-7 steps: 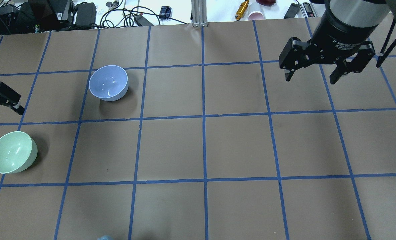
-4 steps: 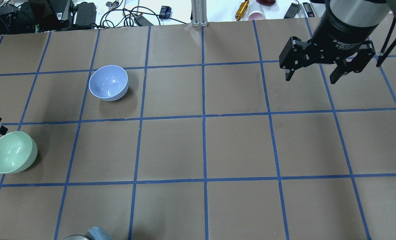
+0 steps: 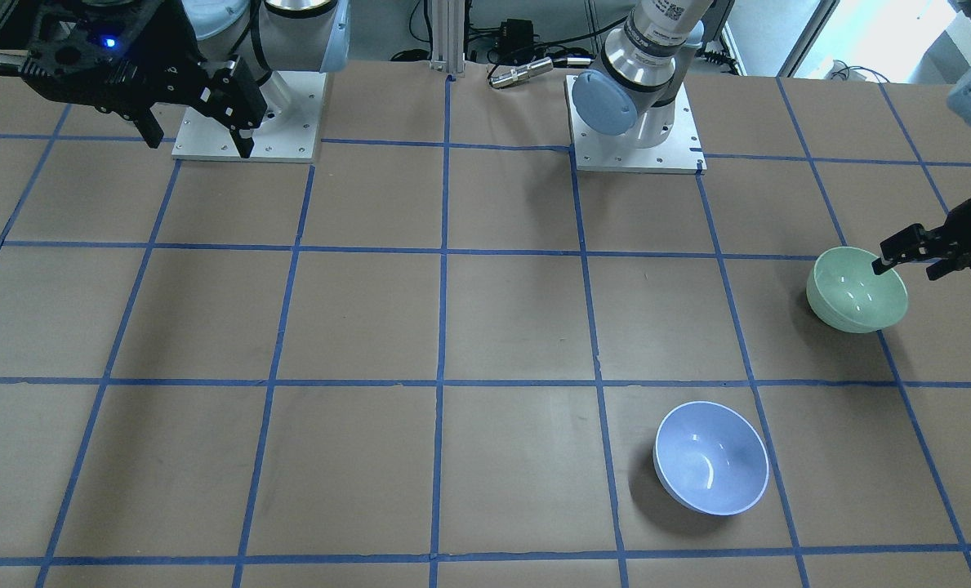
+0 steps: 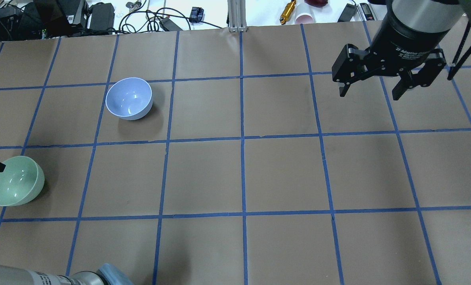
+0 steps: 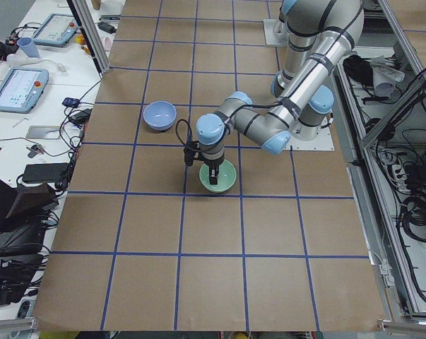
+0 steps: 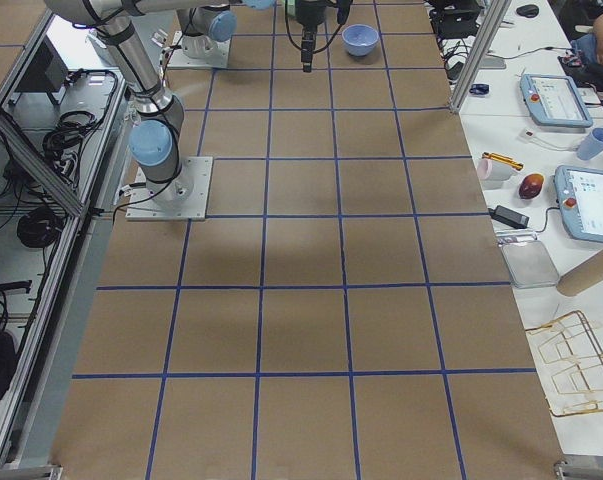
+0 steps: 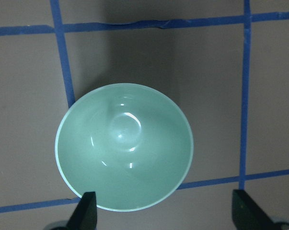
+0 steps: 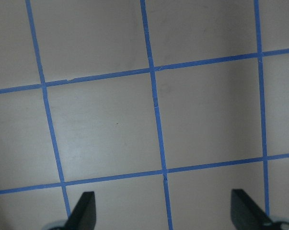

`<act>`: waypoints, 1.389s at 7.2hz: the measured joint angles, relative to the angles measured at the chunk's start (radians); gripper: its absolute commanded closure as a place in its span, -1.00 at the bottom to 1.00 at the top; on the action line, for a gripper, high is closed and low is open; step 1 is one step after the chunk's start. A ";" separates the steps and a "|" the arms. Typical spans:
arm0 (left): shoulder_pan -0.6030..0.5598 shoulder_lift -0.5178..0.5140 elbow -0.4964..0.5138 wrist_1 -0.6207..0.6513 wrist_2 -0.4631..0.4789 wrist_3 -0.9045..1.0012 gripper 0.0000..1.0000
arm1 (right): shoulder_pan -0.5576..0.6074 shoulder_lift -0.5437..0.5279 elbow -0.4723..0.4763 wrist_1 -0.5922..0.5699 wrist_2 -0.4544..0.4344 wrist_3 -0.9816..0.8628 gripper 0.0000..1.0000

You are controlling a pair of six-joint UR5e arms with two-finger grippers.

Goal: Stack green bowl on blue bowl
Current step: 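Lower the left gripper onto the rim of the light green bowl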

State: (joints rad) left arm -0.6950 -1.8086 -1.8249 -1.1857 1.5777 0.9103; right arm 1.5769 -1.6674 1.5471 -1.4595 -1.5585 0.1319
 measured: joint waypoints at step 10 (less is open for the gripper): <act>0.062 -0.130 -0.069 0.178 -0.027 0.064 -1.00 | 0.000 0.000 0.000 0.000 0.000 0.000 -1.00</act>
State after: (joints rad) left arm -0.6325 -1.9387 -1.8944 -1.0072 1.5507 0.9739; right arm 1.5769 -1.6674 1.5470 -1.4599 -1.5585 0.1319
